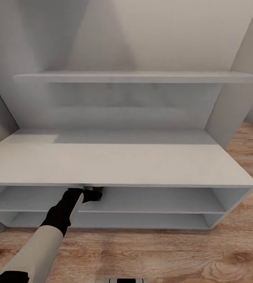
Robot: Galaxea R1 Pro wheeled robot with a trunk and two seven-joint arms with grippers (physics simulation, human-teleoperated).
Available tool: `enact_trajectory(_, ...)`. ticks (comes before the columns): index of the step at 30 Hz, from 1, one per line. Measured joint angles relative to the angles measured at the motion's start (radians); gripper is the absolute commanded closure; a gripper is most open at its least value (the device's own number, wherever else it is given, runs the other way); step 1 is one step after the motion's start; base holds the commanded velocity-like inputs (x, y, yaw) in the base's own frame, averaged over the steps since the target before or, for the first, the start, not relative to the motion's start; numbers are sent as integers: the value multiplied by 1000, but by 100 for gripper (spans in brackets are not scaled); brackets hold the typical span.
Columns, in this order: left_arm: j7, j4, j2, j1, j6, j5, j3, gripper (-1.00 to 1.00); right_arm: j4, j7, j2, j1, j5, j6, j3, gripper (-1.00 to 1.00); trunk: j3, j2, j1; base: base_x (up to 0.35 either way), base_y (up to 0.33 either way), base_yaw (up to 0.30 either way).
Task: Pick up the two gym shoes and the two sandals from the corridor floor and place them onto the hallstand (shoe rack) in the corridor, making sure they are on the rack and not on the floor. Arrange them so the two gym shoes are next to each other and the two sandals are next to each other.
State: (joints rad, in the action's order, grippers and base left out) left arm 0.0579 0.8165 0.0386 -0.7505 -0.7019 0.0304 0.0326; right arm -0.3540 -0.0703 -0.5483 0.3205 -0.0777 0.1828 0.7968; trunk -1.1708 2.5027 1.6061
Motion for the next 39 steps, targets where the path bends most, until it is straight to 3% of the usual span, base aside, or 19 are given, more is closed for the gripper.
enact_trajectory(21,-2,0,1,3,3,0,-2,-100,0,0,0,0,0,0,0,100,0,0,1,-282,-5,0)
enact_trajectory(39,-2,0,1,5,11,2,-3,-100,7,1,11,0,2,4,-2,100,0,0,0,-240,-186,0)
